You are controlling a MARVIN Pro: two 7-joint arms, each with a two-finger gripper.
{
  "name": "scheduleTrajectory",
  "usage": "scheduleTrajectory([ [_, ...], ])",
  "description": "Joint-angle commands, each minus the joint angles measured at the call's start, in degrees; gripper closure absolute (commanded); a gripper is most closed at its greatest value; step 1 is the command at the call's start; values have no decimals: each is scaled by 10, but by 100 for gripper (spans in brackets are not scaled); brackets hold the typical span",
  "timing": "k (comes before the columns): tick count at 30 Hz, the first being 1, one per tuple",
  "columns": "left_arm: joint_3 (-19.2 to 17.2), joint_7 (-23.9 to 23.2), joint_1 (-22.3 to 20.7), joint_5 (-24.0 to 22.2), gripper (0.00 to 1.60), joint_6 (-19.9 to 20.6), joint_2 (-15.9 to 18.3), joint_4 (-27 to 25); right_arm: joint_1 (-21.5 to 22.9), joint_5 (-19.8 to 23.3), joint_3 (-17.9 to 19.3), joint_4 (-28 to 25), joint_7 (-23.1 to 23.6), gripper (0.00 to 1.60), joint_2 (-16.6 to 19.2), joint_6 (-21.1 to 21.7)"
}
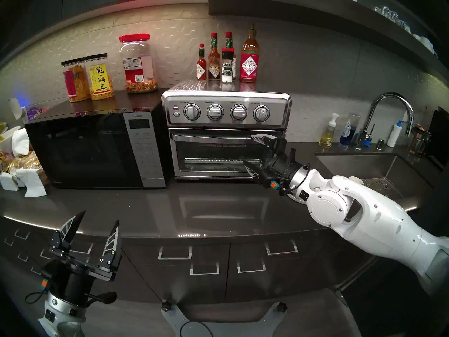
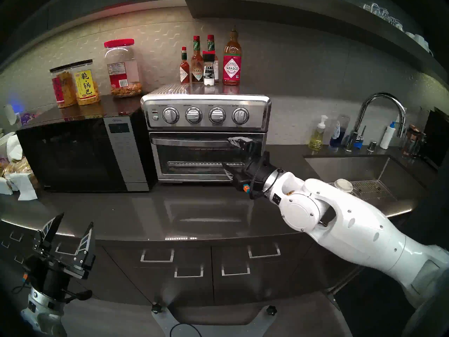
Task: Open the oven and place the bagel inside on the rack
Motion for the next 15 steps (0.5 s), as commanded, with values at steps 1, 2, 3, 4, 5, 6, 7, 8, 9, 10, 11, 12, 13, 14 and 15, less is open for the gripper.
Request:
scheduleTrajectory([
  [1,0,0,1,0,0,-1,0,-11,42,-3,-1,10,37,0,-39,1],
  [2,0,0,1,0,0,-1,0,-11,44,-4,-1,10,43,0,-39,1],
  [3,0,0,1,0,0,-1,0,-11,49,-2,-1,10,57,0,-39,1],
  [4,0,0,1,0,0,-1,0,-11,51,0,-1,9,65,0,-39,3],
  [5,0,0,1,0,0,-1,0,-11,58,-3,-2,7,81,0,-36,1],
  [6,0,0,1,0,0,-1,0,-11,61,-2,-1,5,89,0,-35,1],
  [7,0,0,1,0,0,-1,0,-11,66,5,-2,-1,104,0,-29,5],
  [8,0,0,1,0,0,-1,0,-11,70,8,2,-6,123,0,-27,4],
  [9,0,0,1,0,0,-1,0,-11,76,9,-2,-9,123,0,-19,4],
  [10,0,0,1,0,0,-1,0,-11,81,11,0,-12,134,0,-15,5],
  [11,0,0,0,0,0,-1,0,-11,87,12,2,-15,153,0,-10,1],
  [12,0,0,1,0,0,-1,0,-11,89,15,6,-18,165,0,-7,1],
  [13,0,0,0,0,0,-1,0,-11,96,12,0,-19,162,0,1,2],
  [14,0,0,1,0,0,-1,0,-11,94,16,11,-22,189,0,1,0],
  [15,0,0,1,0,0,-1,0,-11,96,20,11,-21,191,0,4,1],
])
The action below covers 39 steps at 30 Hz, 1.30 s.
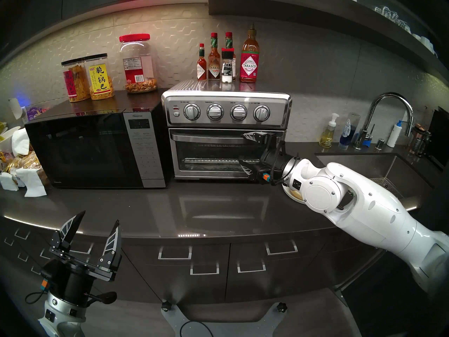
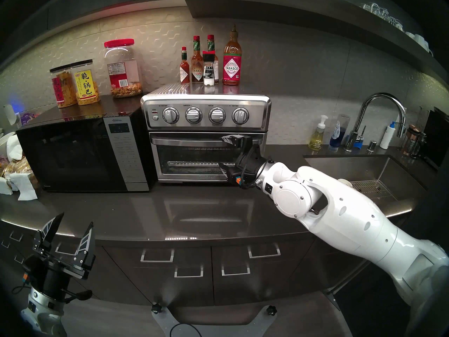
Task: Open the oven and place the bagel inside on the rack
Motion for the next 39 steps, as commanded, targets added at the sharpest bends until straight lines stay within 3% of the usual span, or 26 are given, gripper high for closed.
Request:
scheduleTrajectory([
  [1,0,0,1,0,0,-1,0,-11,40,14,13,-21,63,0,23,-9],
  [17,0,0,1,0,0,-1,0,-11,46,24,8,27,90,0,-40,10],
  [27,0,0,1,0,0,-1,0,-11,54,10,1,30,105,0,-48,22],
  [28,0,0,1,0,0,-1,0,-11,54,10,1,30,105,109,-48,21],
  [29,0,0,1,0,0,-1,0,-11,54,7,0,30,105,160,-48,21],
  [39,0,0,1,0,0,-1,0,-11,31,-7,5,1,82,160,-23,28],
])
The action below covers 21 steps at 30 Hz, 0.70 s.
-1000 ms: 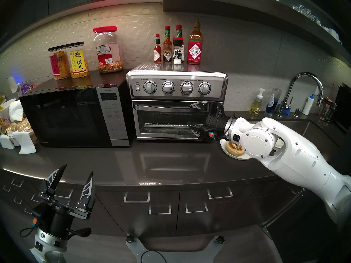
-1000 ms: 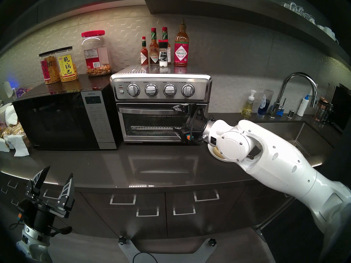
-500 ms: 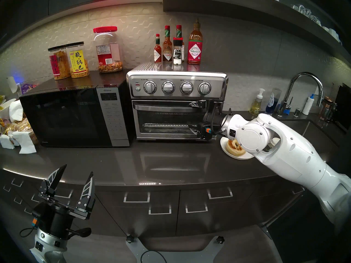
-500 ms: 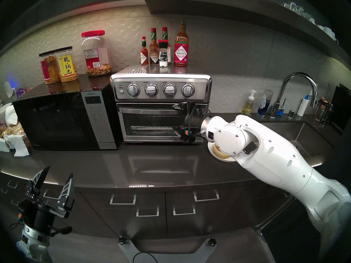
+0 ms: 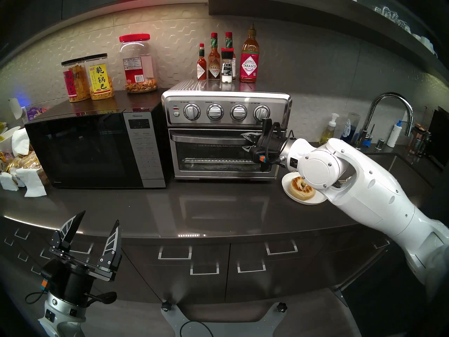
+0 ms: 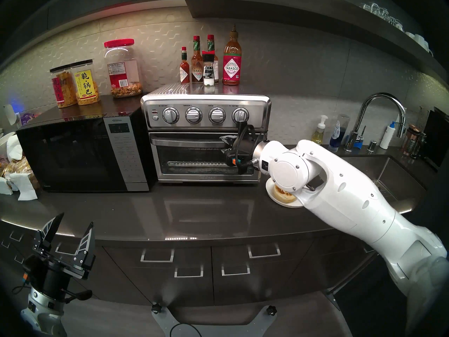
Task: Open the oven and place the bagel inside on the rack
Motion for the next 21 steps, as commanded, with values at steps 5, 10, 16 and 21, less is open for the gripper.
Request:
scheduleTrajectory([
  [5,0,0,1,0,0,-1,0,-11,-53,-21,-12,-44,-37,160,39,12],
  [10,0,-1,0,0,0,-1,0,-10,-82,-33,-26,-54,-67,160,52,20],
  [16,0,-1,0,0,0,-2,0,-9,-115,-46,-44,-64,-101,160,69,27],
  [21,0,-1,-1,0,0,-2,0,-9,-139,-60,-59,-75,-131,160,90,31],
])
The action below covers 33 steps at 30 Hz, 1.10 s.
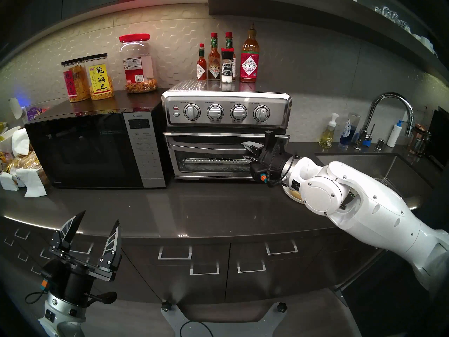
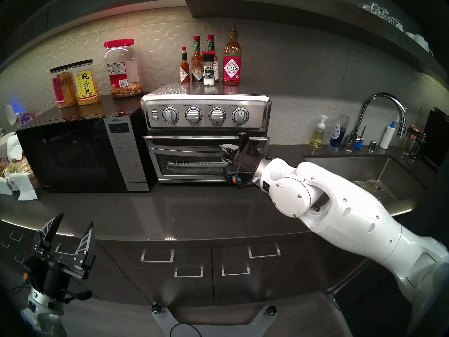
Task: Open the oven and place the bagel inside on the rack
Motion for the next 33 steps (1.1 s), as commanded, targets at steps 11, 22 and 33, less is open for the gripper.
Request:
scheduleTrajectory([
  [11,0,-1,-1,0,0,-2,1,-8,-105,-37,-92,-7,-91,160,79,12],
  [22,0,-1,-1,0,0,-2,1,-8,-146,-70,-150,7,-166,160,108,21],
  [33,0,-1,-1,0,0,-2,0,-9,-193,-114,-193,45,-255,160,117,39],
])
